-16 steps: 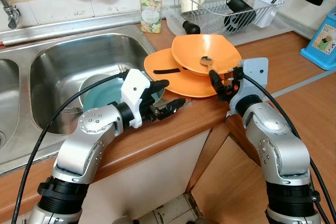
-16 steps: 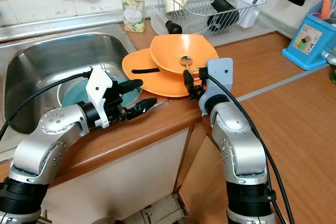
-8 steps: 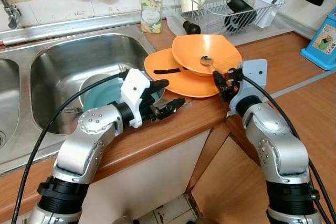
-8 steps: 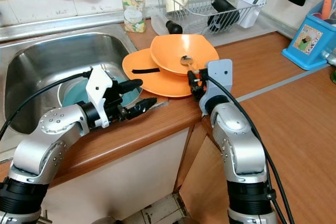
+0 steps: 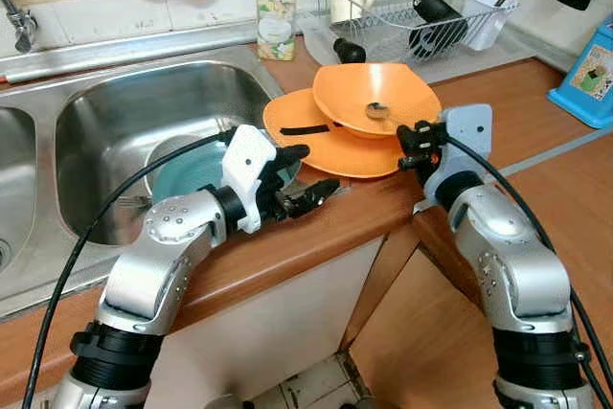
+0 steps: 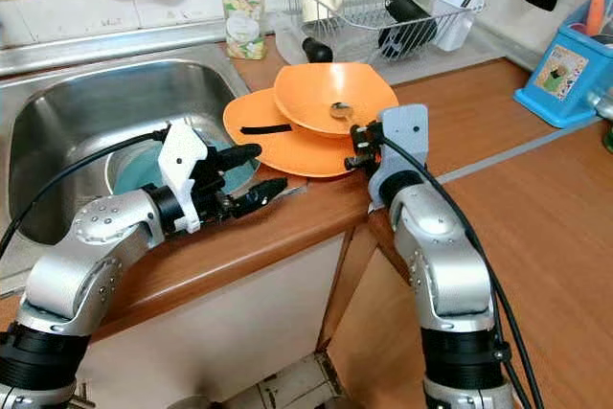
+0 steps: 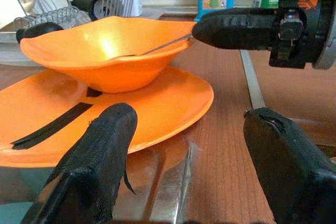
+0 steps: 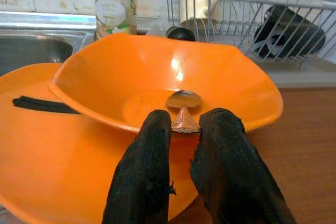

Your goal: Kitchen organization

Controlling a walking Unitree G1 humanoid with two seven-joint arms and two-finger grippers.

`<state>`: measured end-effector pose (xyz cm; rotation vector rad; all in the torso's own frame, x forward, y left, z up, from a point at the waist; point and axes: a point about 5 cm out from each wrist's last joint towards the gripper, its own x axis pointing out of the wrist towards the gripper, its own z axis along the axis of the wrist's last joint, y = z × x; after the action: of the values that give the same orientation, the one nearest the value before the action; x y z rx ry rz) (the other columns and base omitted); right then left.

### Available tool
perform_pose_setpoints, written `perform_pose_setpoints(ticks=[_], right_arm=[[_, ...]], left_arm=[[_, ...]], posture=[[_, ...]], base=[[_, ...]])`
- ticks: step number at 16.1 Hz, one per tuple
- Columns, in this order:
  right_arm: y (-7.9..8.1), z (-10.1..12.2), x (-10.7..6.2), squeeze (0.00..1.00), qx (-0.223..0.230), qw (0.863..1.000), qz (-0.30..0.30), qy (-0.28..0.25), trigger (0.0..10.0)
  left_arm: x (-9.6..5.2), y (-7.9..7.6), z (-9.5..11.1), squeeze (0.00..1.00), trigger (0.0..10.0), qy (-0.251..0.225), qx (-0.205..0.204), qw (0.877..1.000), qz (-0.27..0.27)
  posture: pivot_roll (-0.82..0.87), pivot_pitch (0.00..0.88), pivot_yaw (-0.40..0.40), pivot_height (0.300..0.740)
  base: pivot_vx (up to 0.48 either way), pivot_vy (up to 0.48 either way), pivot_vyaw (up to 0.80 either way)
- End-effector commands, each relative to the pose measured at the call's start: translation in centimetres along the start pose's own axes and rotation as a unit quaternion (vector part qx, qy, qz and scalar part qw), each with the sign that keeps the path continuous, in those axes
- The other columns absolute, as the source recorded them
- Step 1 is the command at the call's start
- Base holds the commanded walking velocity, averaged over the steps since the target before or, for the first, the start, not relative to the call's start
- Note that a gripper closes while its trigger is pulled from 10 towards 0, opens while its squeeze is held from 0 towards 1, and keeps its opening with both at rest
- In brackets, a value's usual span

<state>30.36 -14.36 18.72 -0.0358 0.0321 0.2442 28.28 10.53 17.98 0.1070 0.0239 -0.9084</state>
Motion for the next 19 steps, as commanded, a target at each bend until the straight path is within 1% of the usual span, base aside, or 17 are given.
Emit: perform_pose_setpoints(ticks=[1, 2, 3, 5, 6, 7, 8, 10, 11, 13, 15, 16, 17, 19], right_arm=[[-0.4, 2.2, -0.1, 0.0, -0.002, 0.999, 0.023, -0.045, 0.0], [-0.4, 3.0, -0.2, 0.0, 0.001, 0.997, 0.044, -0.057, 0.0], [-0.4, 3.2, -0.3, 0.0, 0.003, 0.997, 0.054, -0.061, 0.0], [-0.6, 4.3, -0.6, 0.0, 0.01, 0.992, 0.101, -0.079, 0.0], [-0.8, 4.6, -0.7, 0.0, 0.019, 0.99, 0.108, -0.086, 0.0], [-1.0, 4.9, -0.9, 0.0, 0.039, 0.988, 0.119, -0.094, 0.0], [-1.1, 5.1, -0.9, 0.0, 0.05, 0.986, 0.125, -0.099, 0.0], [-1.4, 5.5, -1.2, 0.0, 0.075, 0.981, 0.143, -0.109, 0.0], [-1.4, 5.6, -1.2, 0.0, 0.075, 0.98, 0.149, -0.108, 0.0], [-0.8, 5.5, -1.5, 0.0, 0.068, 0.977, 0.179, -0.099, 0.0], [-0.1, 5.5, -1.6, 0.0, 0.061, 0.974, 0.199, -0.093, 0.0], [0.4, 5.5, -1.7, 0.0, 0.058, 0.972, 0.209, -0.09, 0.0], [0.8, 5.5, -1.7, 0.0, 0.054, 0.971, 0.217, -0.086, 0.0], [1.5, 5.4, -1.9, 0.0, 0.051, 0.966, 0.239, -0.08, 0.0]], left_arm=[[0.5, 0.0, 0.6, 0.0, 10.0, -0.003, 0.024, 1.0, 0.002], [0.8, 0.0, 0.6, 0.0, 10.0, 0.0, 0.033, 0.999, 0.007], [0.9, 0.0, 0.7, 0.0, 10.0, 0.0, 0.04, 0.999, 0.006], [1.2, -0.2, 0.8, 0.0, 10.0, -0.001, 0.05, 0.999, 0.004], [1.3, -0.2, 0.9, 0.0, 10.0, -0.003, 0.05, 0.999, 0.003], [1.4, -0.3, 1.0, 0.0, 10.0, -0.007, 0.051, 0.999, 0.004], [1.4, -0.3, 1.0, 0.0, 10.0, -0.008, 0.052, 0.999, 0.004], [1.4, -0.1, 1.3, 0.0, 10.0, -0.016, 0.063, 0.998, 0.01], [1.5, 0.0, 1.6, 0.0, 10.0, -0.021, 0.08, 0.996, 0.015], [2.1, 0.4, 2.3, 0.0, 10.0, -0.021, 0.147, 0.989, 0.027], [2.6, 0.4, 3.3, 0.0, 10.0, -0.04, 0.191, 0.98, 0.03], [2.9, 0.4, 4.2, 0.0, 10.0, -0.066, 0.22, 0.973, 0.031], [3.1, 0.3, 4.7, 0.0, 10.0, -0.079, 0.244, 0.966, 0.028], [3.5, 0.7, 5.0, 0.0, 10.0, -0.082, 0.279, 0.956, 0.043]], posture=[[-0.18, 0.0, -0.016, 0.74], [-0.18, 0.0, -0.016, 0.74], [-0.18, 0.0, -0.016, 0.74], [-0.18, 0.0, -0.015, 0.74], [-0.18, 0.0, -0.015, 0.74], [-0.19, 0.0, -0.018, 0.74], [-0.19, 0.0, -0.018, 0.74], [-0.19, 0.0, -0.018, 0.74], [-0.19, 0.0, -0.018, 0.74], [-0.19, 0.0, -0.018, 0.74], [-0.19, 0.0, -0.018, 0.74], [-0.19, 0.0, -0.018, 0.74], [-0.19, 0.0, -0.018, 0.74], [-0.19, 0.0, -0.018, 0.74]], base=[[0.0, 0.0, 0.0], [0.0, 0.0, 0.0], [0.0, 0.0, 0.0], [0.0, 0.0, 0.0], [0.0, 0.0, 0.0], [0.0, 0.0, 0.0], [0.0, 0.0, 0.0], [0.0, 0.0, 0.0], [0.0, 0.0, 0.0], [0.0, 0.0, 0.0], [0.0, 0.0, 0.0], [0.0, 0.0, 0.0], [0.0, 0.0, 0.0], [0.0, 0.0, 0.0]])
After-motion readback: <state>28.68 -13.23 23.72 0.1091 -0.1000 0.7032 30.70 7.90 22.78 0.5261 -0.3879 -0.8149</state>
